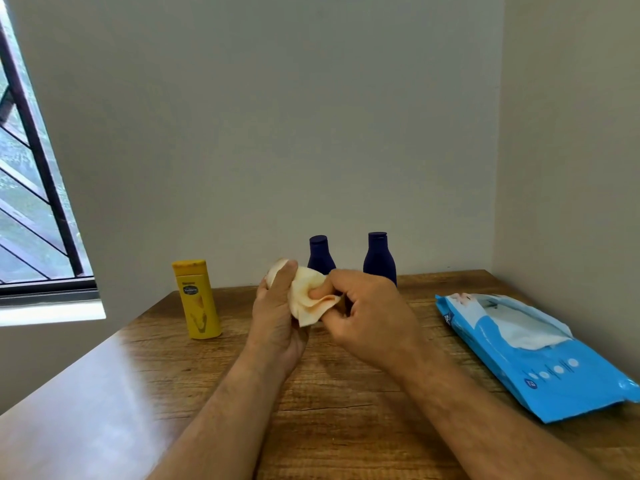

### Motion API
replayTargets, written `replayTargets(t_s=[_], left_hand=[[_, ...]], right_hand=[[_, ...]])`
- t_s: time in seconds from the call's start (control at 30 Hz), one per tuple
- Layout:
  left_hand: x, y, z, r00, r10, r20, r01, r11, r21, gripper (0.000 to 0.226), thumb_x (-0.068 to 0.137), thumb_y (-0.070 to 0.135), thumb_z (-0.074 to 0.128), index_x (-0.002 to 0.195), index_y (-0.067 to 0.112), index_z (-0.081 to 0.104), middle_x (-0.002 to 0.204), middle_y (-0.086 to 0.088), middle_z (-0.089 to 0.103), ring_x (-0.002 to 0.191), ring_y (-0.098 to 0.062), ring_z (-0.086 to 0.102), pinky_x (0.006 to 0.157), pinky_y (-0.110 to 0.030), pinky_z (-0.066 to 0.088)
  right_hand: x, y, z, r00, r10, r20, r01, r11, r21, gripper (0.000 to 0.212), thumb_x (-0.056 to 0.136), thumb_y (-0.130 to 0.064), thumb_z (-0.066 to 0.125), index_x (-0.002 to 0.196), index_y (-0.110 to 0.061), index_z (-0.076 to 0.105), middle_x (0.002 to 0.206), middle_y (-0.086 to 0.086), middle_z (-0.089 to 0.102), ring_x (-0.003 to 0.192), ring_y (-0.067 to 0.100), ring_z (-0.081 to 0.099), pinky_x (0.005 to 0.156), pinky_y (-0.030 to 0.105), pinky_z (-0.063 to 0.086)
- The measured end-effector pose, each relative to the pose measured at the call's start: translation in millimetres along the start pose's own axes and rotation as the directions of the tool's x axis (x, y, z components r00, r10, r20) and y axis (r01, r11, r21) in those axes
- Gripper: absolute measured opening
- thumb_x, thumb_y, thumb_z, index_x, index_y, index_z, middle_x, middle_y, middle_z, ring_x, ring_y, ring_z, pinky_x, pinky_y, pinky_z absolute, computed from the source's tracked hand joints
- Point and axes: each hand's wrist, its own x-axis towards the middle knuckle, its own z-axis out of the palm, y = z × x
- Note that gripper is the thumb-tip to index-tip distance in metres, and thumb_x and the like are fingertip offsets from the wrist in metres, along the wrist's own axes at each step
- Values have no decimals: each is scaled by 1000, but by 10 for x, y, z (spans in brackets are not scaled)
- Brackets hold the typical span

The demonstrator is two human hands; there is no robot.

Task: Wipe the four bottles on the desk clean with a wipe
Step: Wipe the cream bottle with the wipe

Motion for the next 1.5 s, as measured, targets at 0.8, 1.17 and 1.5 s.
replayTargets(t_s=[0.8,1.17,1.5], left_hand=[[-142,-8,18,953,-177,247,110,959,262,46,69,26,62,107,2,67,89,-17,65,72,-24,63,69,-37,48],[73,75,-168,816,576,42,-303,365,880,73,78,30,84,141,27,46,126,2,63,101,-13,63,83,-33,55],[272,-6,-357,835,550,15,-119,153,981,73,80,22,81,144,14,46,138,-9,59,124,-26,56,98,-38,46]], right_hand=[[53,111,-27,964,243,-111,-219,956,196,11,94,-20,63,98,-29,68,84,-18,64,71,-5,61,56,10,47],[16,101,91,986,130,101,-118,986,-115,9,94,-29,59,98,-28,67,83,-11,66,70,6,61,65,21,53],[10,175,107,977,173,121,-161,982,-97,11,95,-27,60,102,-26,67,89,-11,67,72,7,61,67,16,50]])
